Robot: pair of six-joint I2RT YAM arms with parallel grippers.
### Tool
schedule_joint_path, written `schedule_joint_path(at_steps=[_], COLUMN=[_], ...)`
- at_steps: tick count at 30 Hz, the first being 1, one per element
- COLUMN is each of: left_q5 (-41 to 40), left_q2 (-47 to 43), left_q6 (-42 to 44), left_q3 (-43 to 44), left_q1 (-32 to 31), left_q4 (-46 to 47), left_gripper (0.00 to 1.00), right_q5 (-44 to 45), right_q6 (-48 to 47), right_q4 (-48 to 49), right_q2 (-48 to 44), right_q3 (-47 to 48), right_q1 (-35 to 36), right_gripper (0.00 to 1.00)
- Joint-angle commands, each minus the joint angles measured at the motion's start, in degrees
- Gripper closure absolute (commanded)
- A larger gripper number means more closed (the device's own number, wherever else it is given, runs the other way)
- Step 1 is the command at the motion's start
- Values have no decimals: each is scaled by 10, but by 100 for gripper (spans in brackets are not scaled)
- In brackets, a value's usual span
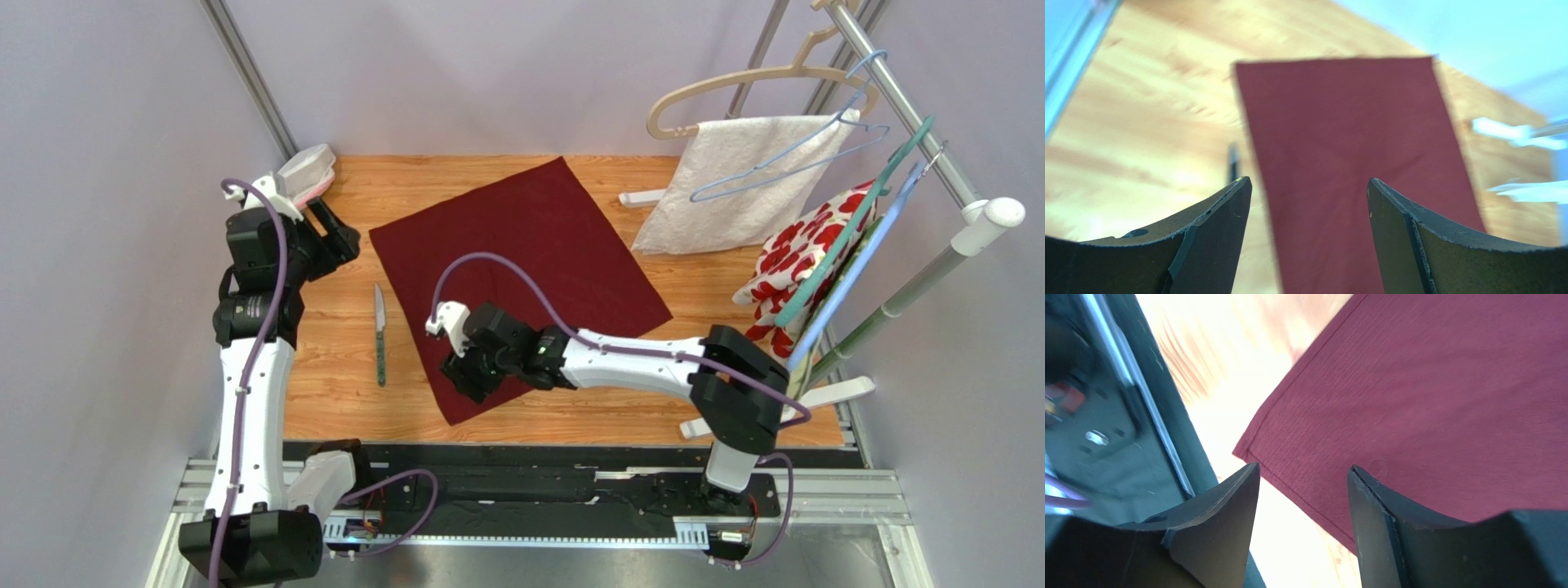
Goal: Fold the napkin, place the utensils inside, and roll it up
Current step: Fold the napkin
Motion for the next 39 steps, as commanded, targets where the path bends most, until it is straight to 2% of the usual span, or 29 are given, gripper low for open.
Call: schedule_joint_path(at_steps=[1, 5, 17, 39], left_q5=[27, 61, 66, 75], left_q2=[-2, -3, -24, -36], left_q6=[74, 98, 101, 100], left_q3=[-28, -52, -74, -80], left_q1=[65, 112, 120, 121], left_q4=[-86, -65, -63, -60], left_gripper=[22, 22, 22, 22], right_q5=[76, 98, 164, 186], right_q6=[-56, -87, -116, -101], right_q4=[20, 8, -19, -38], right_q2=[40, 70, 133, 176], right_q3=[15, 38, 74, 85], right_q1=[35, 83, 155, 157], right_gripper=[43, 43, 48, 58])
